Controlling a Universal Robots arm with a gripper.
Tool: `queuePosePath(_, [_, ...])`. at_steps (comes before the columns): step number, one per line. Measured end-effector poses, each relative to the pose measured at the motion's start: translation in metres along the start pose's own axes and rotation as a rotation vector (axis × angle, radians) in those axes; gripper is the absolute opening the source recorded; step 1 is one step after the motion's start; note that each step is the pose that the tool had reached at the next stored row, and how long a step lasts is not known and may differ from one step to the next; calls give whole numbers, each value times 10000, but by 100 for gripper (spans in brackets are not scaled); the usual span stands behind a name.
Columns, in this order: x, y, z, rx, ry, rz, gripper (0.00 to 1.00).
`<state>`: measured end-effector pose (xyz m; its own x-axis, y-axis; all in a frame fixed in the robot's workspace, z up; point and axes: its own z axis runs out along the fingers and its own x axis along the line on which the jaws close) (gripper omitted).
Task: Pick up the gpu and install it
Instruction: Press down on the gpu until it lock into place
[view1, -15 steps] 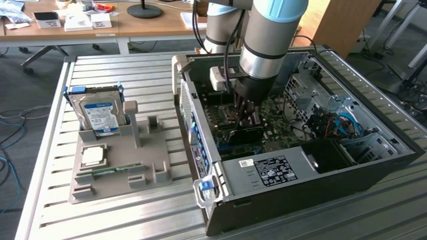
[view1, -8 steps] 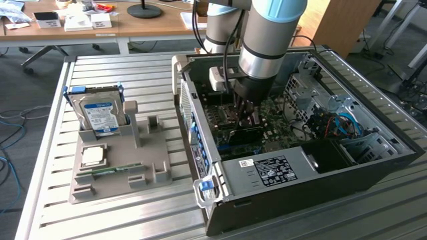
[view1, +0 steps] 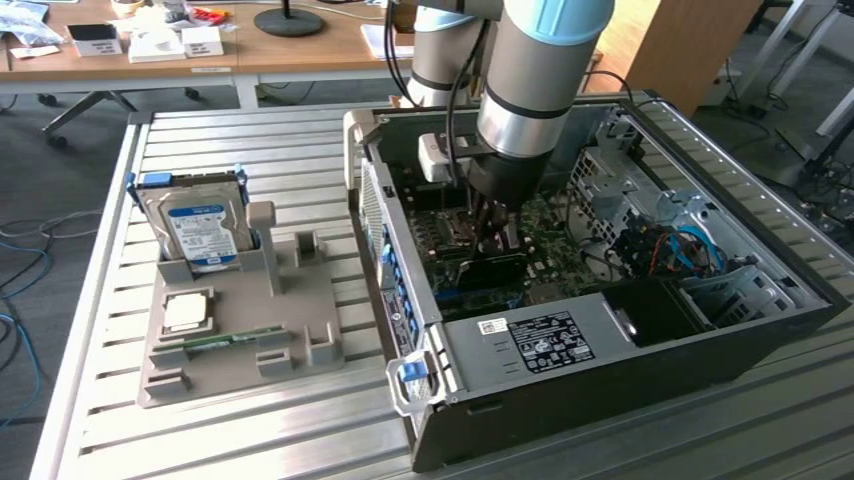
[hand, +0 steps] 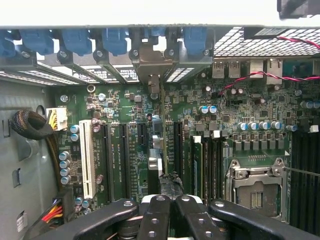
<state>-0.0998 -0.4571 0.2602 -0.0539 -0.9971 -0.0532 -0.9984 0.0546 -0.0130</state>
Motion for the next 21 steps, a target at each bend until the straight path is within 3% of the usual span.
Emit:
queuePosePath(7, [-2, 0, -15, 7, -16, 1, 11])
queuePosePath(21, [-11, -3, -215, 1, 0, 0, 11])
